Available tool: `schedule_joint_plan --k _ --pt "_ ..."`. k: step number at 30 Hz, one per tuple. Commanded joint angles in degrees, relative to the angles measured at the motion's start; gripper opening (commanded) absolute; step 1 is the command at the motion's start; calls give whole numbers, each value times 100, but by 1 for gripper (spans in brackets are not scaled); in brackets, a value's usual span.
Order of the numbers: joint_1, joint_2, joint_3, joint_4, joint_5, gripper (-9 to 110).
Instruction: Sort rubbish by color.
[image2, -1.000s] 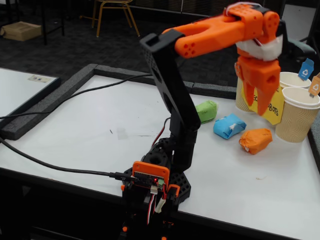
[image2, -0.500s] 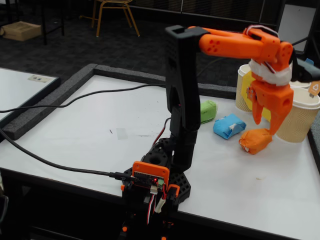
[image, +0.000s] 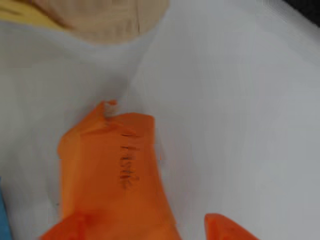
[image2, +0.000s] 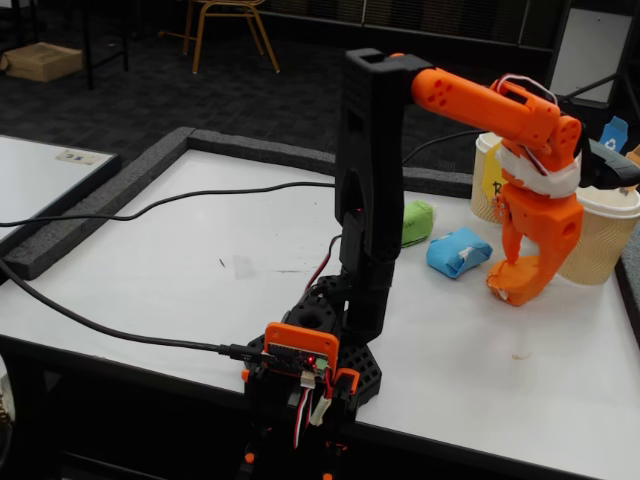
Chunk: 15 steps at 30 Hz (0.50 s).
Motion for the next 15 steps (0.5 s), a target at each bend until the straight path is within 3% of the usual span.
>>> schedule_joint_plan --k 1,9,15 --pt "88 9 -246 26 -132 21" --pt "88 18 -1222 1204 -132 24" --pt "88 9 -1397 1160 -132 24"
